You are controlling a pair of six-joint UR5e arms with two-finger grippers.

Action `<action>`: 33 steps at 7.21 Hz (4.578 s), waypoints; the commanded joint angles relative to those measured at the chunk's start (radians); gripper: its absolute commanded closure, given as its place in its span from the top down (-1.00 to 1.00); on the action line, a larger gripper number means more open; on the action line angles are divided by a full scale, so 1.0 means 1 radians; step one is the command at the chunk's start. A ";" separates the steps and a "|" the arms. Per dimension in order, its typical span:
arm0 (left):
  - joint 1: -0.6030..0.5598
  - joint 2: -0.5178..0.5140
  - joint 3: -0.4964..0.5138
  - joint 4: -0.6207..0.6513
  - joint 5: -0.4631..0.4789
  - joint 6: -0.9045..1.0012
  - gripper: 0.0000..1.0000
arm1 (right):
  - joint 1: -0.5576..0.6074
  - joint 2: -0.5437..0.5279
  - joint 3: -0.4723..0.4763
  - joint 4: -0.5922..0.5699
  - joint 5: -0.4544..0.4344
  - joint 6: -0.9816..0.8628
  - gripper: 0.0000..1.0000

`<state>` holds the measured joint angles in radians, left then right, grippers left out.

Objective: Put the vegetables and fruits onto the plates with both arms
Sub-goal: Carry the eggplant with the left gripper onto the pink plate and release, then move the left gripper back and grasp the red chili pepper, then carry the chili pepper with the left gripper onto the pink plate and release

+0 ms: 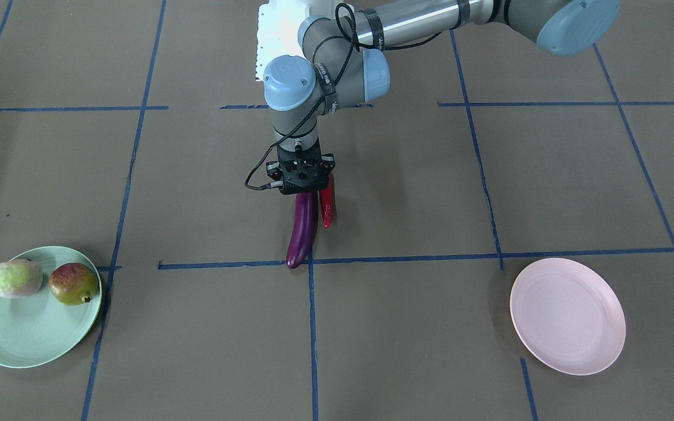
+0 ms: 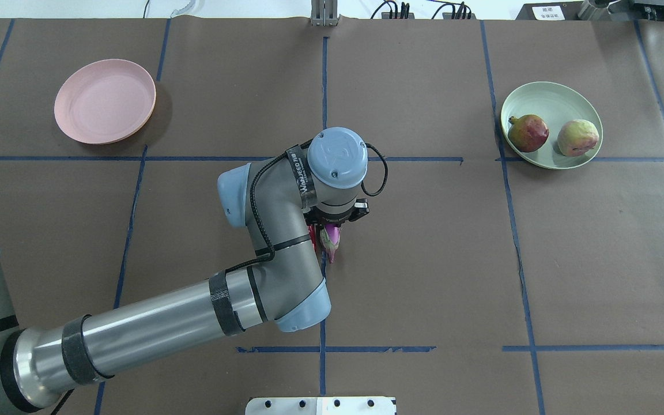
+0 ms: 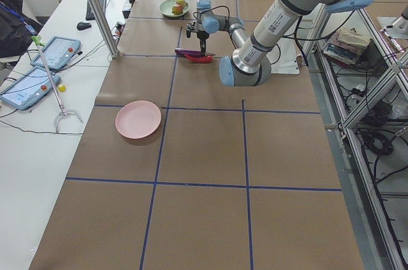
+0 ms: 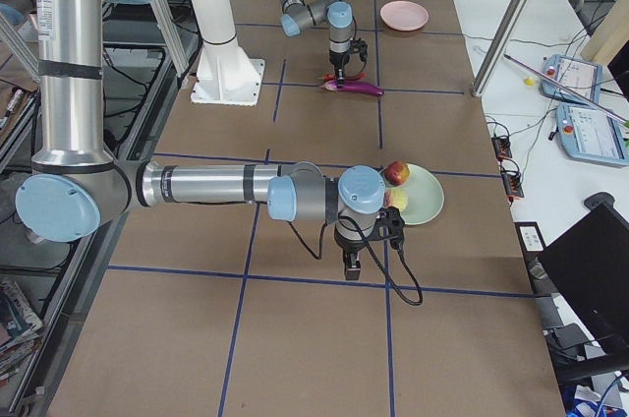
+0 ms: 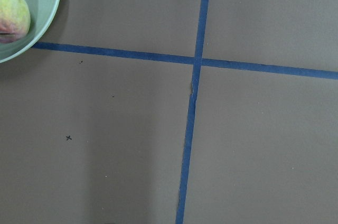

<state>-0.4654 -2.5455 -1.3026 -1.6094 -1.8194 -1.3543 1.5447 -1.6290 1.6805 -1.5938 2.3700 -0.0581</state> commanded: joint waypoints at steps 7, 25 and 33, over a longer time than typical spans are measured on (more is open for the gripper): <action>-0.527 0.349 -0.059 -0.003 -0.276 0.629 -1.00 | 0.000 -0.003 -0.007 0.000 0.000 0.000 1.00; 0.033 0.143 -0.182 0.060 0.029 0.024 0.29 | -0.002 -0.014 -0.010 0.000 0.000 -0.002 1.00; 0.051 0.148 -0.182 0.048 0.029 0.024 -0.77 | -0.002 -0.014 -0.010 0.000 0.000 -0.002 1.00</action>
<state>-0.4149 -2.3981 -1.4829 -1.5620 -1.7902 -1.3300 1.5436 -1.6429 1.6705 -1.5938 2.3700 -0.0602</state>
